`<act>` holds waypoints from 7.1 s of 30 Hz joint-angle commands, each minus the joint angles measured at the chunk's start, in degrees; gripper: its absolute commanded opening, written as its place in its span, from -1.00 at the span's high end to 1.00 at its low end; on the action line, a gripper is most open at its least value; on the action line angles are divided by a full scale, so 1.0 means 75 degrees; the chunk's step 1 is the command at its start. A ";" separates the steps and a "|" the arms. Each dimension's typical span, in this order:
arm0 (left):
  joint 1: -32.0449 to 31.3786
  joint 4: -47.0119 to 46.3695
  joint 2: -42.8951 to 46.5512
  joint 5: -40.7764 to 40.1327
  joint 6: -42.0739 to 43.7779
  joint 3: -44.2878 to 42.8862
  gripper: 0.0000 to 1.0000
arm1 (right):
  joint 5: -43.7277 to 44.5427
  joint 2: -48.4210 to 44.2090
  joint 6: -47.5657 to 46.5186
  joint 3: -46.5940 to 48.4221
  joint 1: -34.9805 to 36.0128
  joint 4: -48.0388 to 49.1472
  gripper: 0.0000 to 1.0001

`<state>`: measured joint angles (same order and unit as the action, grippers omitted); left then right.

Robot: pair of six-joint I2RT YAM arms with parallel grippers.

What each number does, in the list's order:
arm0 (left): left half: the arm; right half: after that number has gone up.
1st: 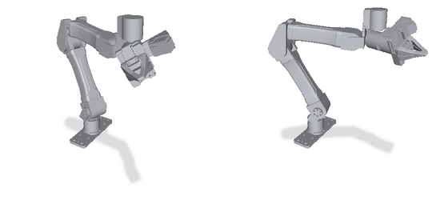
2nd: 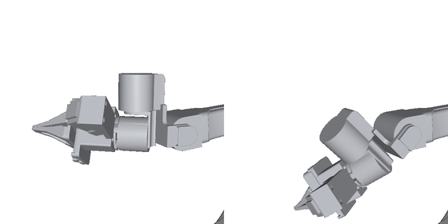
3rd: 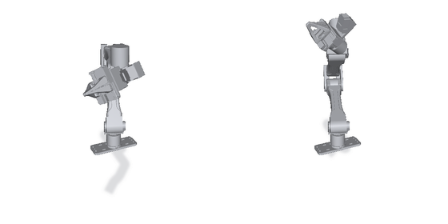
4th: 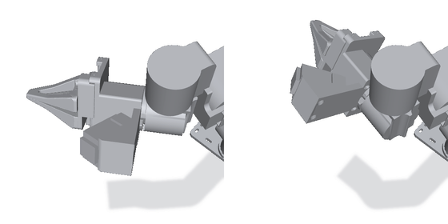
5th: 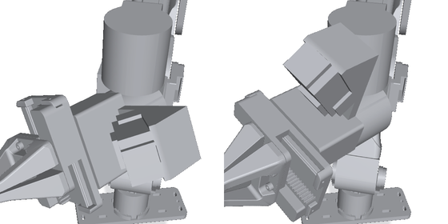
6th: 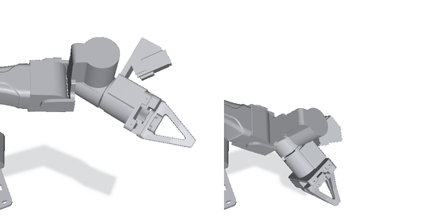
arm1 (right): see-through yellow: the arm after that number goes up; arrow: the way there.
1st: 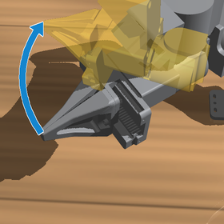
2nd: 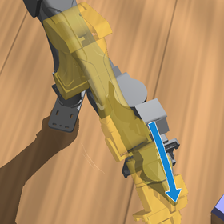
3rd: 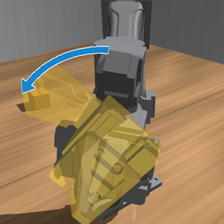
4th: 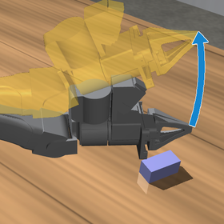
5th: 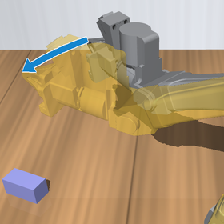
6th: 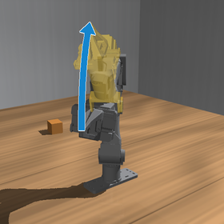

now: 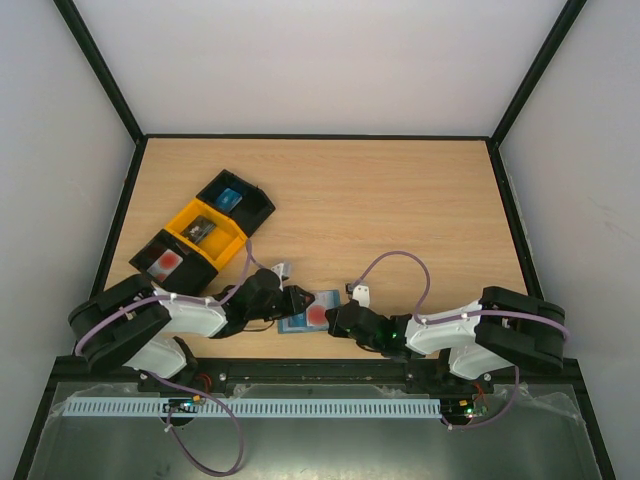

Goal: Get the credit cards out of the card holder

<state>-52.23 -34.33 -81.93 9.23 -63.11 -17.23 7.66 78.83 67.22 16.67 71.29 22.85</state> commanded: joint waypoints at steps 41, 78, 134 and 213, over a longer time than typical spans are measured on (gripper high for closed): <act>0.0253 0.1920 0.2103 -0.0196 0.0600 0.0303 0.95 | 0.0061 0.0129 0.0072 -0.0215 0.0046 -0.0695 0.82; 0.0577 0.2081 0.7209 0.0861 0.0023 0.0598 0.95 | -0.2407 -0.2989 0.0465 -0.0277 0.0052 0.2747 -0.19; 0.0592 0.5124 0.7541 0.3772 0.1929 -0.0723 0.52 | -0.5074 -0.5495 -0.3068 0.0555 0.0046 -0.1112 0.96; 0.7520 0.5615 0.5085 -0.4045 0.1541 -0.0692 0.94 | -0.1901 -0.7714 -0.2327 0.0004 0.0046 -0.2324 -0.95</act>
<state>3.31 14.81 -40.18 -23.59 -52.80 -23.94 -8.34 21.30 50.37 16.95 71.29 5.91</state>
